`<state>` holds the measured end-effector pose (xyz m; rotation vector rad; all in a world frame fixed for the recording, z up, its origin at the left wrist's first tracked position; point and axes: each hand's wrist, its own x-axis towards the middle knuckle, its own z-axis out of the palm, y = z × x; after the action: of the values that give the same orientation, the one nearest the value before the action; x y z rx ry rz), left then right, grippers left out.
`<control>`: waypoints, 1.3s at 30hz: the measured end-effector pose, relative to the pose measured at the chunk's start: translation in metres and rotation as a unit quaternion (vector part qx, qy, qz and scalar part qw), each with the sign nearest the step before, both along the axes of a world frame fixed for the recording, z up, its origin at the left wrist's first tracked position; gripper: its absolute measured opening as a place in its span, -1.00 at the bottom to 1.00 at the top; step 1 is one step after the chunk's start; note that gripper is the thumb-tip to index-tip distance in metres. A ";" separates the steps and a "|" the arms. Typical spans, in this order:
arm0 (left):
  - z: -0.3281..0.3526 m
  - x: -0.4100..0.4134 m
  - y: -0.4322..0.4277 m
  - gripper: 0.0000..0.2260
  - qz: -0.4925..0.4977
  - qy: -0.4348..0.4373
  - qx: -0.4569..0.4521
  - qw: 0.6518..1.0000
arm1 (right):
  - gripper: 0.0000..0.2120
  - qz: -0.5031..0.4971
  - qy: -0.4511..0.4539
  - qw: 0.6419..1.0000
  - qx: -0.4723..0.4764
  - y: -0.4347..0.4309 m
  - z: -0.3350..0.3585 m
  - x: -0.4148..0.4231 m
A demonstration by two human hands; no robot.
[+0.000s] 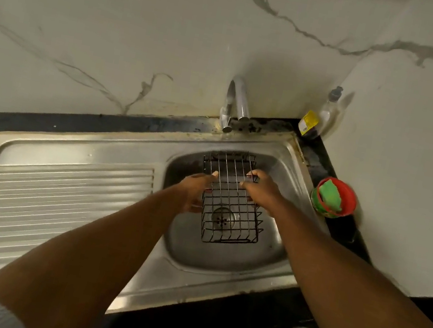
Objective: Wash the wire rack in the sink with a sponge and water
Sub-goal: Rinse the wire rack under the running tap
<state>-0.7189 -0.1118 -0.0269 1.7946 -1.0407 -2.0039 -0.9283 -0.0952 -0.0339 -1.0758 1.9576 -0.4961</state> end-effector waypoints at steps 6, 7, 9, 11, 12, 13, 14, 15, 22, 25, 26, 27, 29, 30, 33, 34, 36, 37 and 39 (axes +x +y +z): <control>-0.033 -0.021 -0.002 -0.63 0.056 -0.033 0.023 0.998 | -0.56 0.057 -0.009 0.997 0.043 -0.025 -0.040 -0.019; -0.039 -0.024 -0.002 -0.61 0.066 -0.039 0.027 0.997 | -0.56 0.071 -0.008 0.996 0.048 -0.029 -0.047 -0.022; -0.049 -0.030 -0.002 -0.56 0.077 -0.046 0.034 0.995 | -0.59 0.092 -0.001 0.994 0.053 -0.035 -0.059 -0.027; -0.059 -0.034 -0.003 -0.54 0.084 -0.047 0.042 0.995 | -0.62 0.103 0.001 0.993 0.054 -0.041 -0.070 -0.029; -0.063 -0.036 -0.003 -0.54 0.092 -0.047 0.047 0.994 | -0.63 0.109 -0.001 0.992 0.057 -0.044 -0.075 -0.030; -0.068 -0.038 -0.004 -0.56 0.101 -0.048 0.054 0.992 | -0.64 0.117 -0.004 0.991 0.061 -0.047 -0.082 -0.031; -0.073 -0.040 -0.004 -0.59 0.110 -0.049 0.061 0.991 | -0.65 0.124 -0.005 0.990 0.064 -0.050 -0.088 -0.032; -0.077 -0.040 -0.003 -0.61 0.116 -0.051 0.066 0.990 | -0.65 0.127 -0.006 0.990 0.066 -0.050 -0.092 -0.032; -0.101 -0.042 -0.006 -0.62 0.136 -0.064 0.081 0.985 | -0.63 0.121 -0.034 0.988 0.087 -0.052 -0.119 -0.034; -0.107 -0.039 -0.006 -0.57 0.143 -0.085 0.071 0.983 | -0.65 0.118 -0.039 0.987 0.101 -0.050 -0.129 -0.032; -0.107 -0.038 -0.006 -0.60 0.137 -0.089 0.064 0.984 | -0.65 0.118 -0.040 0.986 0.108 -0.049 -0.132 -0.032; -0.108 -0.038 -0.006 -0.64 0.128 -0.093 0.060 0.986 | -0.65 0.119 -0.039 0.985 0.115 -0.048 -0.133 -0.032; -0.110 -0.036 -0.008 -0.63 0.117 -0.102 0.060 0.986 | -0.60 0.124 -0.032 0.984 0.128 -0.049 -0.134 -0.032; -0.111 -0.036 -0.009 -0.58 0.109 -0.110 0.062 0.986 | -0.57 0.127 -0.028 0.982 0.134 -0.050 -0.133 -0.031; -0.106 -0.034 -0.019 -0.46 0.074 -0.147 0.068 0.984 | -0.48 0.146 0.008 0.975 0.166 -0.059 -0.127 -0.031; -0.101 -0.033 -0.024 -0.43 0.049 -0.166 0.067 0.983 | -0.47 0.170 0.045 0.969 0.173 -0.064 -0.124 -0.031; -0.090 -0.030 -0.036 -0.42 0.003 -0.211 0.047 0.976 | -0.54 0.195 0.112 0.961 0.162 -0.077 -0.113 -0.031; -0.085 -0.026 -0.042 -0.43 -0.001 -0.229 0.030 0.973 | -0.63 0.181 0.122 0.967 0.134 -0.083 -0.104 -0.030; -0.072 -0.022 -0.059 -0.51 0.028 -0.215 -0.003 0.976 | -0.71 0.089 0.066 0.993 0.025 -0.099 -0.082 -0.025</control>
<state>-0.7407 -0.1705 -0.0993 2.2884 -1.0898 -1.6104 -0.9533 -0.1944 -0.1161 -1.2650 1.9538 -0.2826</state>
